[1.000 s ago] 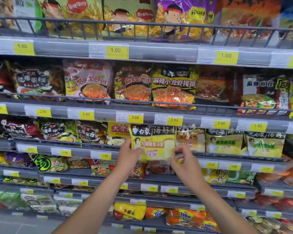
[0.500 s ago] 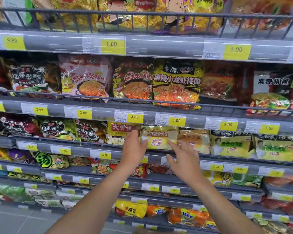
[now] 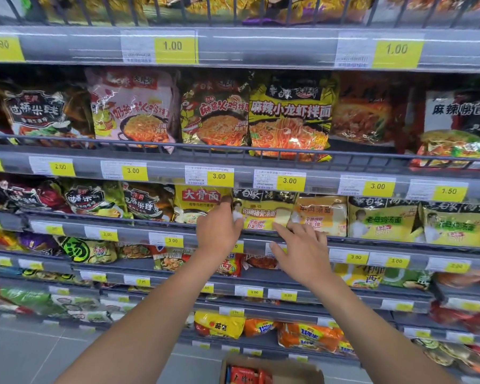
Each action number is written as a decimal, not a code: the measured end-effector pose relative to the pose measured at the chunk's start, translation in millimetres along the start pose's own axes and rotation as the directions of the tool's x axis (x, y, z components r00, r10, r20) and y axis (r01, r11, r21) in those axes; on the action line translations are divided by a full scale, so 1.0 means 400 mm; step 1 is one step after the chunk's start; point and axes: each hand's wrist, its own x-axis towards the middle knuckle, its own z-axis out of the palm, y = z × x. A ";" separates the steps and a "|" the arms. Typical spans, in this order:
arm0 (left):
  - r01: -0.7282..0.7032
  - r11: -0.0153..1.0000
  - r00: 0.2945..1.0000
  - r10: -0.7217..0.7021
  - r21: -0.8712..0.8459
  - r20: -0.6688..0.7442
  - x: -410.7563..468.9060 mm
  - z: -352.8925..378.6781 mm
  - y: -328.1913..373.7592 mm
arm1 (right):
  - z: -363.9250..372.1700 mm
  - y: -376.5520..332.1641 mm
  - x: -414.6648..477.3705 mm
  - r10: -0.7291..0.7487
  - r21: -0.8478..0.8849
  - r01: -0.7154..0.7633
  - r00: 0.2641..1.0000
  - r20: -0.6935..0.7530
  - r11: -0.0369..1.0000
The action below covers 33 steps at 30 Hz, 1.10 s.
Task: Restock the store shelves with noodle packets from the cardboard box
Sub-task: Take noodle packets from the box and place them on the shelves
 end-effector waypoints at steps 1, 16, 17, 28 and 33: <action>-0.008 1.000 1.000 0.008 -0.001 -0.012 -0.006 0.003 -0.008 | 0.002 0.001 -0.004 -0.008 0.003 0.008 1.000 -0.004 1.000; -0.223 0.975 0.975 0.223 0.015 -0.016 -0.127 0.033 -0.127 | 0.037 -0.026 -0.061 0.137 0.116 -0.120 0.979 -0.153 0.986; -0.244 0.970 0.969 0.245 0.020 -0.021 -0.138 0.038 -0.138 | 0.041 -0.031 -0.072 0.142 0.119 -0.123 0.976 -0.165 0.985; -0.331 0.942 0.937 0.335 -0.049 0.097 -0.336 0.163 -0.314 | 0.198 -0.059 -0.266 0.188 0.165 -0.175 0.980 -0.070 0.971; -0.280 0.959 0.915 0.281 -0.045 0.289 -0.455 0.259 -0.392 | 0.318 -0.041 -0.355 0.235 0.150 -0.239 0.971 0.049 0.959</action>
